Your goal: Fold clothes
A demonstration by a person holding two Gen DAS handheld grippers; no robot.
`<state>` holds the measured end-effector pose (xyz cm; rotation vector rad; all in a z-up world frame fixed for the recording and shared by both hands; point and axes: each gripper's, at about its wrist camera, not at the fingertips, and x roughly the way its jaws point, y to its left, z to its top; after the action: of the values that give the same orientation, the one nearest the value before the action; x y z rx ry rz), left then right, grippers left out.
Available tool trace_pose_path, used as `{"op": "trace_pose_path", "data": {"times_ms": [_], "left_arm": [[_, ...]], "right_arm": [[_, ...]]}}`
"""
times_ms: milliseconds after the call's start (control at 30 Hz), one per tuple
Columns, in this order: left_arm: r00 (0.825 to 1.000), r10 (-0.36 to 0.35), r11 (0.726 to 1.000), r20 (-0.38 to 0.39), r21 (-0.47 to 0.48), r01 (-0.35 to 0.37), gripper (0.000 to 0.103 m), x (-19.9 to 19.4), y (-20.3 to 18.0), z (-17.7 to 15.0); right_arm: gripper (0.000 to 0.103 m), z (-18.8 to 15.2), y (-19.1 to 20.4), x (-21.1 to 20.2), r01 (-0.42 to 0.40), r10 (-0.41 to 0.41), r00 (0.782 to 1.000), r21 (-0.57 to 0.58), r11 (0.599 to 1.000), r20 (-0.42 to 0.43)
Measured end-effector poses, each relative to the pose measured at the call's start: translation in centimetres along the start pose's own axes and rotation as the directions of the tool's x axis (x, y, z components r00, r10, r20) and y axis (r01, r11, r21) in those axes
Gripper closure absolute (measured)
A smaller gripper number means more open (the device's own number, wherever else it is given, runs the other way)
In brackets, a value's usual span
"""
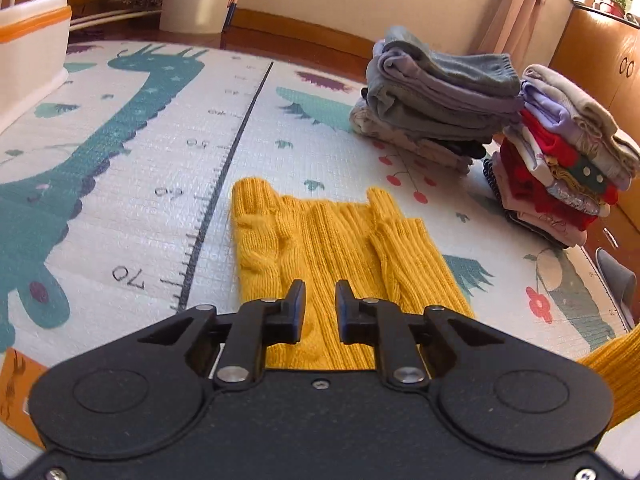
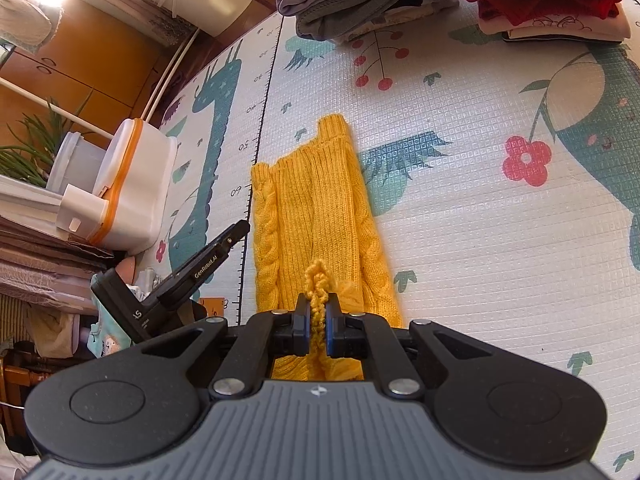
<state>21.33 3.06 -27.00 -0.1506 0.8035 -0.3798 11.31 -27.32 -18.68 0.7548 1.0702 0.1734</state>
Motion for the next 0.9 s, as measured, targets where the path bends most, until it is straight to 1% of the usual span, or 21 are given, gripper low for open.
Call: {"op": "trace_pose_path", "data": {"times_ms": [33, 67, 133, 167, 233, 300, 400, 467, 567, 633, 700, 800, 867, 900], "left_arm": [[0.999, 0.015, 1.000, -0.043, 0.001, -0.015, 0.091, 1.1, -0.2, -0.5], [0.997, 0.010, 1.000, -0.070, 0.012, -0.010, 0.091, 1.7, -0.4, -0.8], [0.996, -0.026, 0.998, -0.087, 0.046, 0.030, 0.091, 0.4, -0.7, 0.0], [0.997, -0.044, 0.998, -0.063, 0.046, 0.047, 0.091, -1.1, -0.6, 0.4], [0.998, -0.060, 0.998, -0.018, 0.016, 0.060, 0.091, -4.0, 0.0, 0.7], [0.999, -0.041, 0.999, -0.015, -0.014, 0.041, 0.091, -6.4, 0.6, 0.1], [0.999, -0.041, 0.999, -0.019, 0.019, 0.041, 0.091, -9.4, -0.1, -1.8], [0.999, -0.019, 0.999, -0.038, 0.039, 0.021, 0.091, -10.0, -1.0, -3.3], [0.997, 0.017, 0.998, -0.080, 0.055, -0.012, 0.091, -8.9, -2.5, -5.5], [0.988, 0.057, 0.996, -0.144, 0.074, -0.047, 0.091, -6.9, -3.3, -6.8], [0.977, 0.040, 0.996, -0.209, 0.086, -0.022, 0.091, -5.3, -3.8, -7.6], [0.974, 0.031, 0.995, -0.223, 0.104, -0.007, 0.091, -7.4, -3.8, -6.2], [0.982, 0.013, 0.993, -0.189, 0.114, 0.009, 0.091, -9.9, -3.8, -6.0], [0.984, 0.002, 0.991, -0.180, 0.135, 0.022, 0.091, -11.0, -4.0, -6.5]], "right_arm": [[0.094, 0.0, 0.1, 0.0, -0.002, 0.002, 1.000, -0.005, 1.000, 0.002], [0.094, -0.1, 0.3, -0.1, 0.001, 0.000, 1.000, -0.016, 1.000, 0.005], [0.094, -0.2, 0.4, 0.0, 0.002, -0.002, 1.000, -0.020, 1.000, 0.006], [0.094, -0.2, 0.5, 0.0, 0.004, -0.004, 1.000, -0.022, 1.000, 0.007], [0.094, -0.3, 0.6, 0.0, 0.007, -0.006, 1.000, -0.021, 1.000, 0.013], [0.094, -0.1, 0.6, -0.1, 0.001, 0.000, 1.000, -0.012, 1.000, 0.021], [0.094, 0.2, 0.8, -0.4, 0.007, -0.007, 0.999, -0.016, 1.000, 0.042], [0.094, 0.4, 0.8, -0.5, 0.004, -0.004, 0.998, 0.000, 1.000, 0.055], [0.094, 0.4, 1.0, -0.5, -0.002, 0.001, 0.997, 0.009, 1.000, 0.071], [0.094, 0.3, 1.2, -0.5, 0.000, -0.001, 0.997, 0.010, 1.000, 0.077], [0.094, -0.1, 1.6, -0.5, 0.008, -0.008, 0.997, 0.005, 1.000, 0.078], [0.094, -0.2, 1.8, -0.4, 0.021, -0.022, 0.996, 0.007, 1.000, 0.084], [0.094, 0.2, 2.0, -0.4, 0.019, -0.021, 0.995, 0.020, 1.000, 0.095], [0.094, 0.4, 2.0, -0.4, 0.016, -0.018, 0.995, 0.025, 1.000, 0.101]]}}
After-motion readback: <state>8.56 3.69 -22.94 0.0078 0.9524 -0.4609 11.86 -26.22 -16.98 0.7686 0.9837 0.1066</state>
